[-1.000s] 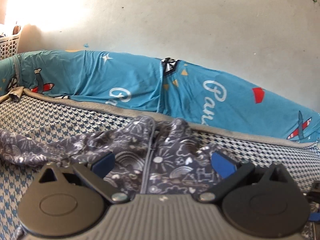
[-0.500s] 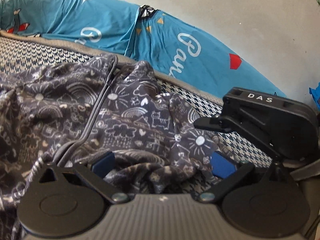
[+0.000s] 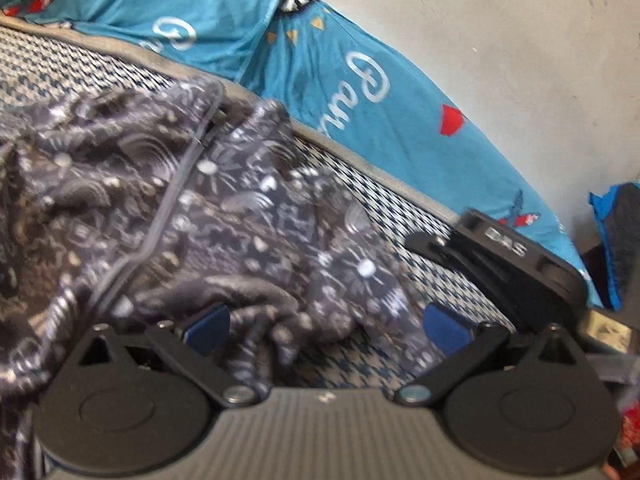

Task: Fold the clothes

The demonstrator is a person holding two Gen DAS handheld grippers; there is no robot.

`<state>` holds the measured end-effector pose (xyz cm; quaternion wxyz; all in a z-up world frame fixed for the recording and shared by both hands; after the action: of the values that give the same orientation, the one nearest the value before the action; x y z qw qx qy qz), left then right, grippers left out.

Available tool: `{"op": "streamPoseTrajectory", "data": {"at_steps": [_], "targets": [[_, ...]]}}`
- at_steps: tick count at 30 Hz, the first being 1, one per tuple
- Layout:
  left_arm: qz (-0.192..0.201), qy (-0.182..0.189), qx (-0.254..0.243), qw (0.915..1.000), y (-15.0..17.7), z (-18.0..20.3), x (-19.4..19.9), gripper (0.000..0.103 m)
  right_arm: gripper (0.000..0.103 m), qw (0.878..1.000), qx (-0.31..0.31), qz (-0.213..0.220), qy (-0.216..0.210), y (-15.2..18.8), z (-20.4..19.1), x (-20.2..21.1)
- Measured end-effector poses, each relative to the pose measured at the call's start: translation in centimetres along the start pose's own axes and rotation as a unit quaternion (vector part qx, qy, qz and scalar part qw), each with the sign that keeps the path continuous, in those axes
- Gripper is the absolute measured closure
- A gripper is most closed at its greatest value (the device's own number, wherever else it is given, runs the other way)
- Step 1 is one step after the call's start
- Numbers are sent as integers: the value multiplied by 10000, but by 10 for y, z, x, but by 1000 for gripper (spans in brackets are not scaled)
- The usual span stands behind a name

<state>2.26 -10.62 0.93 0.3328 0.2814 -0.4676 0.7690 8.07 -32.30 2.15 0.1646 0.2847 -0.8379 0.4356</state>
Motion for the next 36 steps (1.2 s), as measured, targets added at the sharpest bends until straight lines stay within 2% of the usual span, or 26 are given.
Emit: {"op": "streamPoseTrajectory", "data": {"at_steps": [2, 7, 9, 10, 11, 13, 16, 19, 26, 34, 36], "targets": [[-56, 113, -15, 9999, 5, 2, 2, 0, 25, 9996, 233, -21, 185, 2, -3, -4], [-253, 70, 67, 9996, 6, -8, -4, 0, 25, 9965, 674, -252, 415, 4, -4, -20], [-17, -232, 87, 9997, 3, -15, -3, 0, 25, 9962, 683, -341, 412, 4, 1, -26], [214, -521, 22, 9984, -1, -17, -2, 0, 25, 9965, 644, -346, 399, 5, 3, -28], [471, -876, -82, 9950, -5, -20, -1, 0, 25, 9968, 589, -341, 414, 5, 6, -29], [720, -1521, -313, 9852, -14, -25, -6, 0, 25, 9967, 503, -443, 464, 7, 11, -35], [620, -2042, -496, 9757, -30, -38, -15, 0, 25, 9952, 450, -620, 606, 10, 14, -41], [560, -2134, -458, 9743, -38, -53, -17, 0, 25, 9936, 529, -665, 744, 13, 12, -42], [759, -2566, -612, 9616, -43, -62, -15, 0, 25, 9873, 936, -793, 1014, 18, -1, -46], [1055, -3163, -864, 9388, -60, -67, -12, 0, 25, 9810, 1242, -822, 1242, 21, 1, -57], [1015, -3238, -856, 9367, -64, -70, -15, 0, 25, 9797, 1275, -814, 1318, 21, 4, -62]]}}
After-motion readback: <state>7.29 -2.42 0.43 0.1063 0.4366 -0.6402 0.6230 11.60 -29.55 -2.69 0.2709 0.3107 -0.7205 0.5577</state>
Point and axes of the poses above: each gripper's, at about its wrist camera, not at the fingertips, and x roughly against the way its jaws point, z to its right, y to its underside, the point moved 1 cm from there along -x, roughly the way its jaws point, and after that the axes turned 13 degrees about -y, right-handed, at the moved point
